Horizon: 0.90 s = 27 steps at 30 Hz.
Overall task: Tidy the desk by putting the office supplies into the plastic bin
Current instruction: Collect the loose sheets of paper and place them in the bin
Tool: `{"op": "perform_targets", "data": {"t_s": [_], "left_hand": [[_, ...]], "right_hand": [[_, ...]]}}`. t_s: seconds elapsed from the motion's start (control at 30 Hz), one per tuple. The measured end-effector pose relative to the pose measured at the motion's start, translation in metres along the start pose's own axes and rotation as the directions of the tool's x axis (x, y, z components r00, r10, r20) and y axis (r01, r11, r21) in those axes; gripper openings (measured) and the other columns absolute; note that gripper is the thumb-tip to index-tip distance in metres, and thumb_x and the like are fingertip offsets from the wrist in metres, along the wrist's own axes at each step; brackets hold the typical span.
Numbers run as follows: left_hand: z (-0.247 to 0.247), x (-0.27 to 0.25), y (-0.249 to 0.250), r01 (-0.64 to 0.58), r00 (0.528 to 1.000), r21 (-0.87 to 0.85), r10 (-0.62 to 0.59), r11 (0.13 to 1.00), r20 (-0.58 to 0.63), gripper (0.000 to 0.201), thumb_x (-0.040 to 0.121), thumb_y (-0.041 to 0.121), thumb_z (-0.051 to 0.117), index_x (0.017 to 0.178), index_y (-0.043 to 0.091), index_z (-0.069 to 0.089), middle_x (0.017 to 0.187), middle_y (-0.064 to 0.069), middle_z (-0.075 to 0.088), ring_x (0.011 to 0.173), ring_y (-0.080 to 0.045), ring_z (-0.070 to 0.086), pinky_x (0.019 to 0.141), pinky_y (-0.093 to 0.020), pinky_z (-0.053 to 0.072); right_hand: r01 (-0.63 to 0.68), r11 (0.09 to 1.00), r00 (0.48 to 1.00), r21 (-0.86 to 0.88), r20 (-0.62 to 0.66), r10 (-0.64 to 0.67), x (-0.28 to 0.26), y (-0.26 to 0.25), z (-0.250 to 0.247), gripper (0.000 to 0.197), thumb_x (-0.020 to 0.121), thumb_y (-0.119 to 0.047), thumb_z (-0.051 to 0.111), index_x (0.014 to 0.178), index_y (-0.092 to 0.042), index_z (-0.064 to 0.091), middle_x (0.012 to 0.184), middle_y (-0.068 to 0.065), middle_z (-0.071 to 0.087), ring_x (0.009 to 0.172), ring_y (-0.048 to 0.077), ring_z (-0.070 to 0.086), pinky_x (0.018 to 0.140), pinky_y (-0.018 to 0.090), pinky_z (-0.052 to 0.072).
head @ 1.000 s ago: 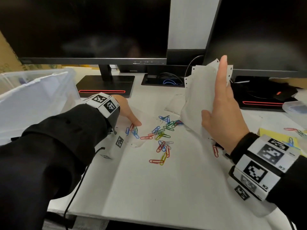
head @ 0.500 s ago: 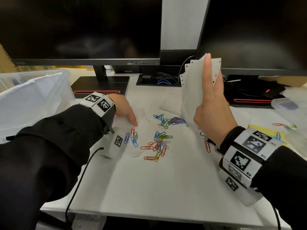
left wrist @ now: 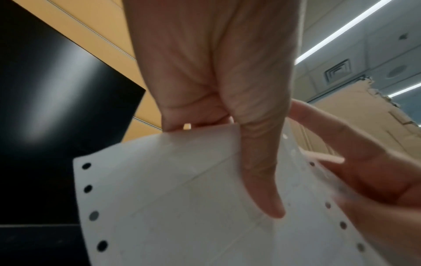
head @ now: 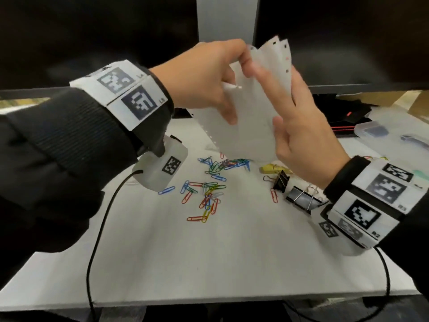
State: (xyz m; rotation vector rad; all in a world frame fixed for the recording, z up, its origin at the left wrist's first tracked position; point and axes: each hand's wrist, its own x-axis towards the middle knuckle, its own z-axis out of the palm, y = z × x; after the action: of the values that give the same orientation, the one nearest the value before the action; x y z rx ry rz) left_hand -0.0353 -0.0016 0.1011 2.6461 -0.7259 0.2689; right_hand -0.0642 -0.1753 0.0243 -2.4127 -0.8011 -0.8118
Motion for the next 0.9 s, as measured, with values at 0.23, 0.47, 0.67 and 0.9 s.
{"op": "perform_targets", "data": {"t_s": [0.23, 0.47, 0.67, 0.9], "left_hand": [[0.022, 0.023, 0.016, -0.173, 0.968, -0.197, 0.130, 0.965, -0.216, 0.071, 0.058, 0.028, 0.087, 0.101, 0.017, 0.031, 0.079, -0.003, 0.067, 0.061, -0.003, 0.061, 0.055, -0.015, 0.048], [0.044, 0.050, -0.020, 0.221, 0.911, -0.142, -0.256, 0.965, -0.323, 0.046, 0.071, 0.024, 0.078, 0.100, 0.008, 0.046, 0.100, -0.006, 0.058, 0.090, -0.020, 0.056, 0.079, -0.027, 0.050], [0.099, 0.053, -0.037, 0.480, 0.790, 0.231, -0.531, 0.846, 0.305, 0.080, 0.077, 0.055, 0.064, 0.136, 0.006, 0.043, 0.140, -0.010, 0.046, 0.123, -0.029, 0.047, 0.097, -0.036, 0.042], [0.123, 0.059, -0.027, 0.544, 0.747, 0.193, -0.577, 0.816, 0.331, 0.065, 0.077, 0.050, 0.067, 0.126, 0.009, 0.055, 0.114, -0.011, 0.057, 0.106, -0.027, 0.052, 0.090, -0.032, 0.039]], "right_hand": [[0.115, 0.991, 0.984, 0.069, -0.148, -0.104, -0.014, 0.014, -0.011, 0.032, 0.089, -0.006, 0.052, 0.119, -0.001, 0.058, 0.119, 0.017, 0.057, 0.107, 0.009, 0.050, 0.094, 0.003, 0.032], [-0.145, 0.988, 0.953, -0.044, -0.276, 0.128, -0.029, 0.051, -0.044, 0.041, 0.079, 0.006, 0.043, 0.115, 0.000, 0.061, 0.111, 0.019, 0.058, 0.100, 0.015, 0.051, 0.086, -0.006, 0.028], [-0.280, 0.959, 0.915, -0.041, -0.314, 0.253, -0.049, 0.065, -0.061, 0.043, 0.081, 0.005, 0.041, 0.119, -0.004, 0.060, 0.098, 0.002, 0.048, 0.087, 0.005, 0.043, 0.078, -0.005, 0.029], [-0.295, 0.952, 0.911, -0.087, -0.327, 0.252, -0.059, 0.066, -0.073, 0.045, 0.081, 0.005, 0.041, 0.121, -0.004, 0.058, 0.102, 0.016, 0.055, 0.085, 0.010, 0.044, 0.074, 0.002, 0.031]]}}
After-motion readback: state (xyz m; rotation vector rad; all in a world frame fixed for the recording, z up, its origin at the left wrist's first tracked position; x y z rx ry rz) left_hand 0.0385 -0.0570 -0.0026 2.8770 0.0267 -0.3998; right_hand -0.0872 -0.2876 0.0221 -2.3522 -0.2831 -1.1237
